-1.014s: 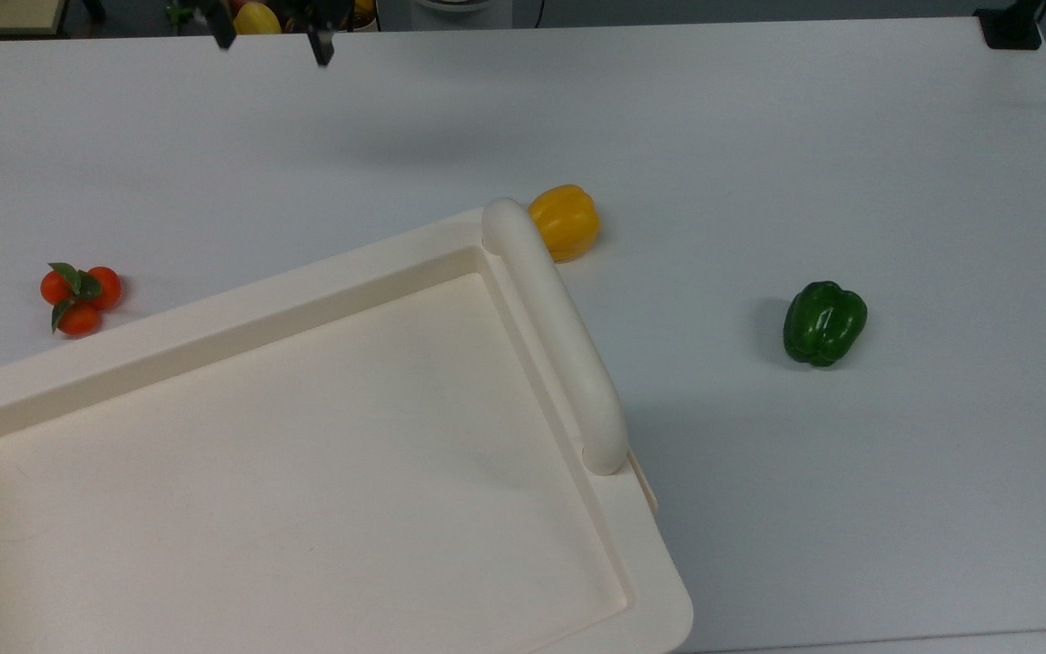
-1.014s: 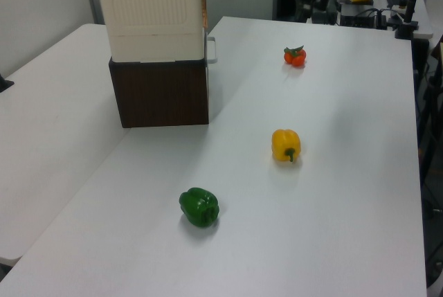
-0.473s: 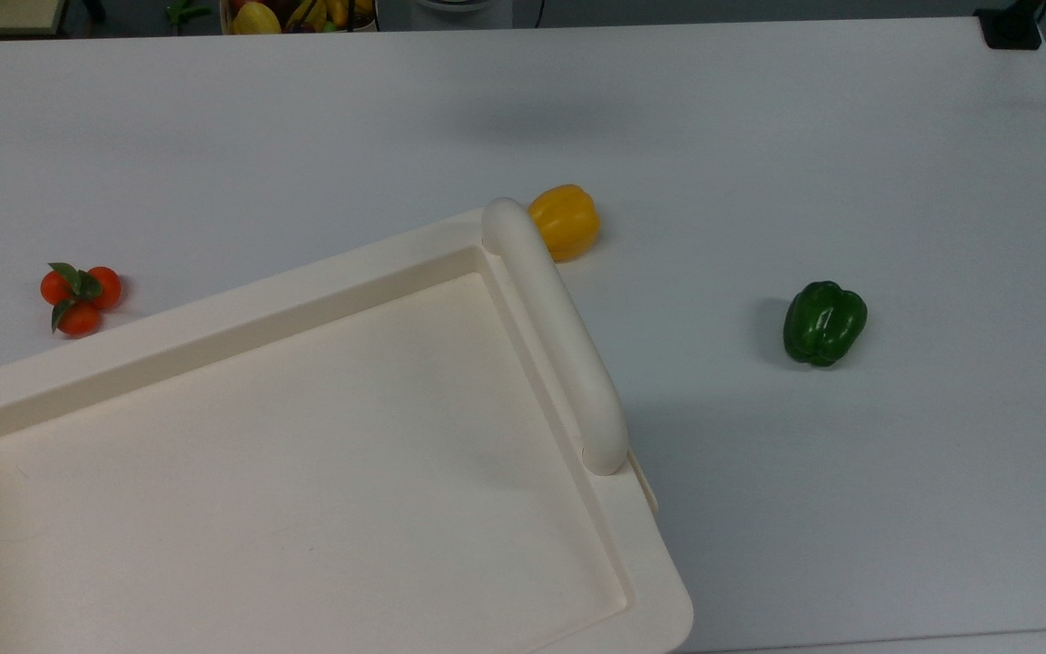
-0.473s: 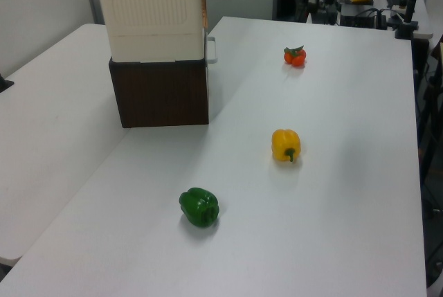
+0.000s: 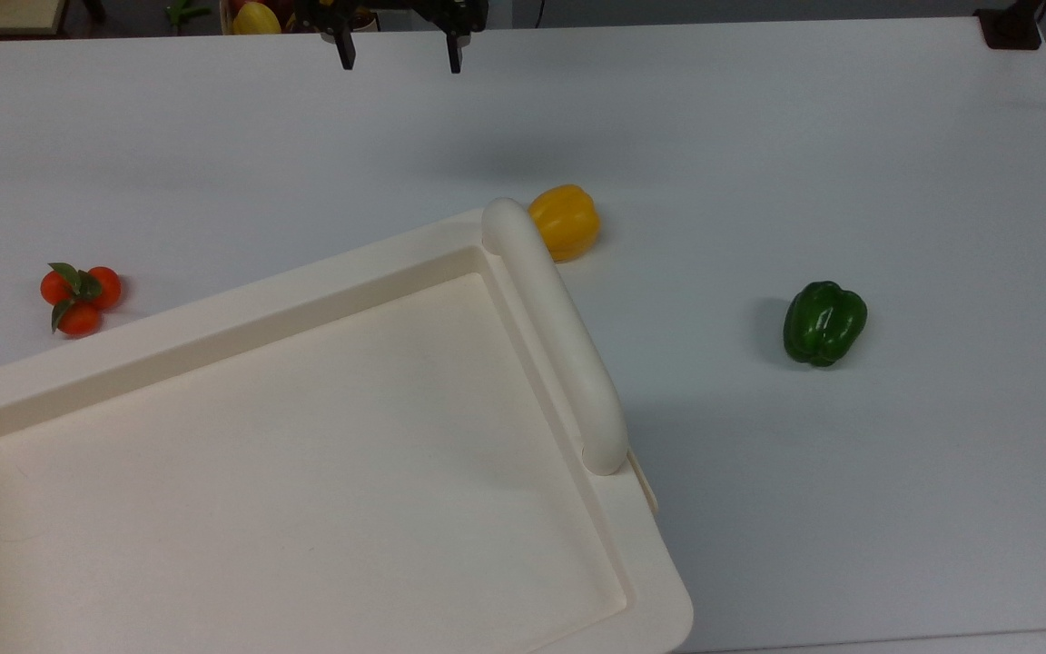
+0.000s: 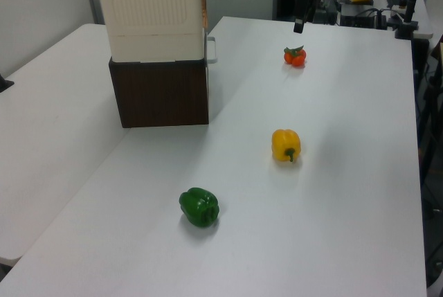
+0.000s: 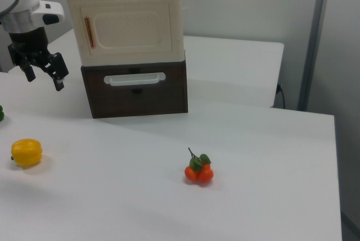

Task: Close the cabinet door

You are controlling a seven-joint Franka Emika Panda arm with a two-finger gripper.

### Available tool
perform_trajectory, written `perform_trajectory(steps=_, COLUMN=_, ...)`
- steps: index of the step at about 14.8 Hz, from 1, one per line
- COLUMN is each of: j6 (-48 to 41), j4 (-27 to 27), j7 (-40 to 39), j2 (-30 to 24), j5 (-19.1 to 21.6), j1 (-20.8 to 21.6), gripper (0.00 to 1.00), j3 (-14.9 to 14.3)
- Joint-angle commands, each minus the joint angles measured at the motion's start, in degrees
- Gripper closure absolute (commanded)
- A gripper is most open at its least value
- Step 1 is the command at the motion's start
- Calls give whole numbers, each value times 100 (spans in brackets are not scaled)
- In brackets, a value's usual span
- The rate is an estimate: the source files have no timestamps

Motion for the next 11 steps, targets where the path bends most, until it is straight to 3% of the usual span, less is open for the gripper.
perform_trajectory(steps=1, j6=-160, j4=-75, j7=-105, j2=-159, j5=-81, j1=74, gripper=0, j3=-83)
perform_trajectory(steps=5, j6=-214, j4=-22, j7=-61, j2=-167, j5=-81, j1=74, gripper=0, j3=-83)
perform_trajectory(steps=7, j6=-362, j4=135, j7=350, j2=-185, j5=-72, j1=74, gripper=0, j3=-109)
perform_trajectory(steps=11, j6=-416, j4=128, j7=177, j2=-167, j5=-81, j1=73, gripper=0, j3=-127)
